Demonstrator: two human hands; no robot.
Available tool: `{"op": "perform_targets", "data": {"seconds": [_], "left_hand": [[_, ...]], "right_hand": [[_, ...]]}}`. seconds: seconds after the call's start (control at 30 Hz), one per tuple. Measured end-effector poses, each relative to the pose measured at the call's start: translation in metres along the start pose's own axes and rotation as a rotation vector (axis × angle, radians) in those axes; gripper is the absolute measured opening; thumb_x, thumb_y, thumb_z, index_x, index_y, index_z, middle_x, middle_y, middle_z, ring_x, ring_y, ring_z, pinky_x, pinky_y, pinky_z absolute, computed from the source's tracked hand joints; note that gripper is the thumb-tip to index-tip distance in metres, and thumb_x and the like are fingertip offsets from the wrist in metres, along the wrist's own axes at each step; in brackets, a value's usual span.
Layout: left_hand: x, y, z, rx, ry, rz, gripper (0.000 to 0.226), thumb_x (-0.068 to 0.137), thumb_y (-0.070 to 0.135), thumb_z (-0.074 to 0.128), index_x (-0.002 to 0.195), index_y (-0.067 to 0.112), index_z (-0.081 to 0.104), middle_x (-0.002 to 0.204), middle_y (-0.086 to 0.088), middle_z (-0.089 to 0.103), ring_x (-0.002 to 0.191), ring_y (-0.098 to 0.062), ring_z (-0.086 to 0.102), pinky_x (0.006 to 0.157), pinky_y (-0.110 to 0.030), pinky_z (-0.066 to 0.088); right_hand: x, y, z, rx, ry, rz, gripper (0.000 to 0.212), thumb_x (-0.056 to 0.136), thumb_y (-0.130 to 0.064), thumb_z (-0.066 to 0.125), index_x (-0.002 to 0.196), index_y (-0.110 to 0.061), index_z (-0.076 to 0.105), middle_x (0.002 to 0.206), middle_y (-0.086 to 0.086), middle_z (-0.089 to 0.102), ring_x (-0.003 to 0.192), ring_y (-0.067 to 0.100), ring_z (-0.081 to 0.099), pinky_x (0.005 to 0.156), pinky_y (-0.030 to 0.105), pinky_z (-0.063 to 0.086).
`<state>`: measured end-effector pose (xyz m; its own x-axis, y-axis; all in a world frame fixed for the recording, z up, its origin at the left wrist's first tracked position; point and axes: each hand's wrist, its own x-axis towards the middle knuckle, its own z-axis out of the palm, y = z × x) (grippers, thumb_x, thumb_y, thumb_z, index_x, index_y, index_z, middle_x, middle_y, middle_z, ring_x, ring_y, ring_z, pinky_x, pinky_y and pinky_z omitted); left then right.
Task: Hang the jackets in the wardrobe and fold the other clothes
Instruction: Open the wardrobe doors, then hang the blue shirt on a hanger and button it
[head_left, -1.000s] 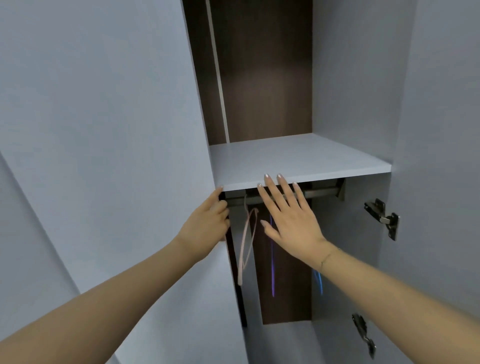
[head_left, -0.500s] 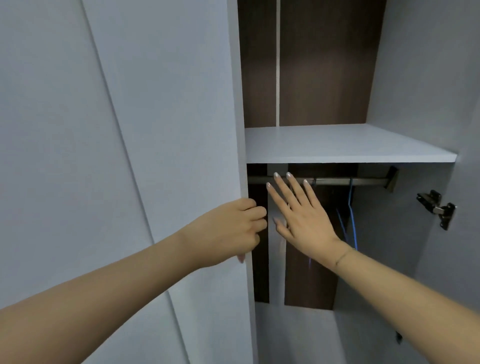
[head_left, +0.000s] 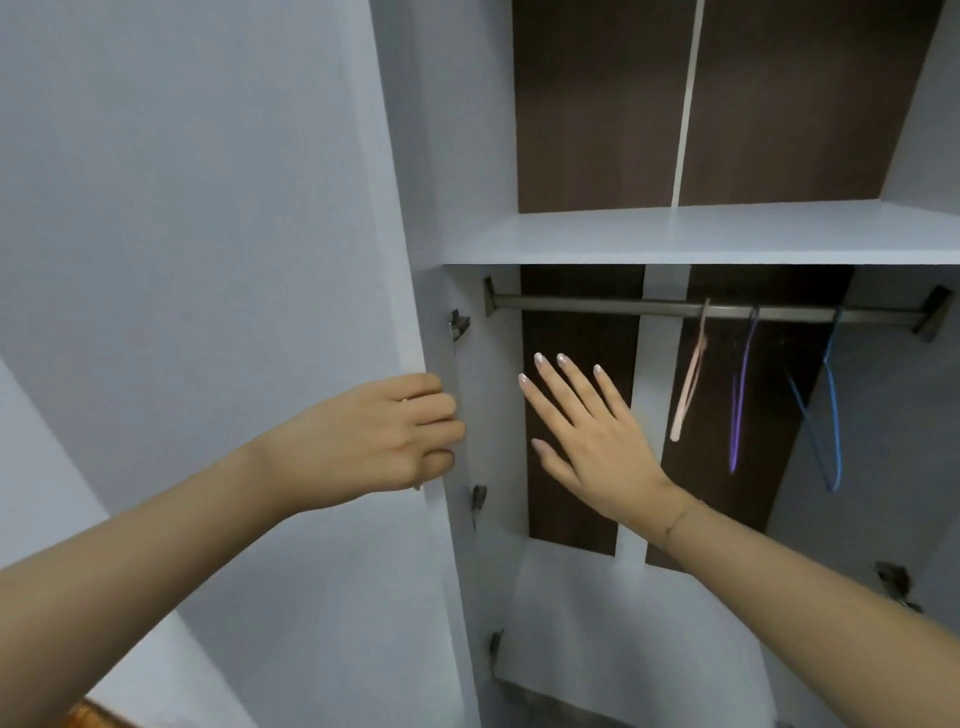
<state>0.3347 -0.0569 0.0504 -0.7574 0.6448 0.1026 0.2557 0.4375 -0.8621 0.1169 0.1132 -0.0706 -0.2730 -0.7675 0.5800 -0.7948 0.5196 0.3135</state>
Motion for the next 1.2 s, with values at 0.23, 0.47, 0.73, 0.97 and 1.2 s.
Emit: {"op": "perform_targets", "data": {"seconds": [0.23,0.47,0.73,0.97,1.2], "left_hand": [[-0.062,-0.007,0.016,-0.005,-0.167,-0.046,0.022,0.096,0.007,0.048,0.096,0.008,0.070,0.098,-0.003,0.068,0.096,-0.025,0.064,0.098,-0.036,0.035],[-0.089,-0.009,0.011,-0.052,-0.339,-0.155,0.014,0.080,0.005,0.061,0.082,0.013,0.072,0.095,-0.002,0.072,0.101,-0.020,0.068,0.105,-0.034,0.037],[-0.086,0.003,0.008,-0.087,-0.670,-0.338,0.049,0.089,-0.003,0.018,0.110,0.013,0.060,0.127,-0.006,0.058,0.125,-0.028,0.048,0.115,-0.042,0.025],[-0.034,0.045,-0.024,-0.193,-0.425,-0.823,0.061,0.088,0.052,0.061,0.139,0.018,0.053,0.143,-0.008,0.053,0.132,-0.028,0.050,0.111,-0.048,0.034],[-0.022,0.110,-0.045,-0.180,-0.295,-1.260,0.064,0.100,0.057,0.031,0.154,0.021,0.029,0.162,-0.010,0.021,0.149,-0.028,0.020,0.119,-0.049,0.021]], "right_hand": [[0.012,-0.035,0.003,-0.020,0.014,-0.084,0.066,0.099,-0.047,0.040,0.155,-0.019,0.020,0.162,0.010,0.016,0.150,0.028,0.012,0.120,0.047,0.014],[0.017,-0.063,0.010,0.008,0.064,-0.125,0.065,0.098,-0.042,0.046,0.154,-0.018,0.024,0.160,0.011,0.022,0.149,0.028,0.018,0.119,0.048,0.020],[0.025,-0.066,-0.004,0.051,0.036,-0.102,0.063,0.098,-0.042,0.038,0.154,-0.016,0.025,0.160,0.011,0.023,0.148,0.030,0.020,0.117,0.051,0.026],[0.016,-0.049,-0.021,0.110,0.112,-0.096,0.066,0.098,-0.044,0.036,0.155,-0.016,0.020,0.162,0.010,0.016,0.150,0.028,0.013,0.120,0.050,0.018],[-0.009,-0.056,-0.038,0.289,0.120,-0.224,0.068,0.097,-0.045,0.036,0.155,-0.013,0.019,0.161,0.011,0.018,0.149,0.028,0.016,0.118,0.052,0.023]]}}
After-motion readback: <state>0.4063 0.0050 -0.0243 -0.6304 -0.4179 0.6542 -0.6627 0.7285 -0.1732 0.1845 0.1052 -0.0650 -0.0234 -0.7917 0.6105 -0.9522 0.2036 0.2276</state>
